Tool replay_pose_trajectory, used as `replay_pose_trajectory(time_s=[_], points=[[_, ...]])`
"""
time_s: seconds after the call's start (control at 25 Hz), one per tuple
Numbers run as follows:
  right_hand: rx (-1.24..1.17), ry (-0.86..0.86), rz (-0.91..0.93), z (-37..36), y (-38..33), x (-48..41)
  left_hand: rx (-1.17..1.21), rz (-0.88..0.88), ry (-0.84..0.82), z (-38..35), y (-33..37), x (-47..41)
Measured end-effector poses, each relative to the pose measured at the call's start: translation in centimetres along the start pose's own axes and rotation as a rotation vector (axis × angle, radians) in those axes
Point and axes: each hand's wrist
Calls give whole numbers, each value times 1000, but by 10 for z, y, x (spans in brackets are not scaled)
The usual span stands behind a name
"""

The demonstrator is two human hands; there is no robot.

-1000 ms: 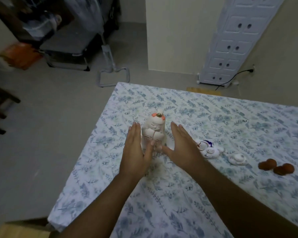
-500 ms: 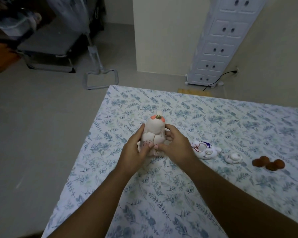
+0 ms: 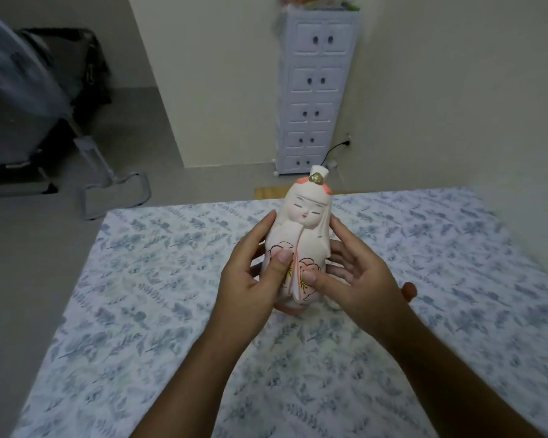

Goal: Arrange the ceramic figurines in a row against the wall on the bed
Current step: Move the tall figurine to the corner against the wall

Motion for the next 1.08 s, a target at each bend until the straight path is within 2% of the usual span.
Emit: replay_pose_trajectory(time_s=[0.32,0.48,0.6,0.8,1.08], points=[[61,354,-93,242,75,-23,20,122,-352,-255,-30,-110],[198,553,-122,358,134,-52,25,204,-459,-392,-61,-177],[145,692,-127,420,181,-72,1,284,-495,-476,-95,-215],[104,852,-102,467,234,-94,-28,313,-539,-550,-140,-252],[104,948,-64,474,263,-102,-61,202,-581,-572,-163,-266]])
Point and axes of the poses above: each hand's wrist, its own x-axis away from the middle knuckle, its own z-axis out of the back of the hand, y = z × x
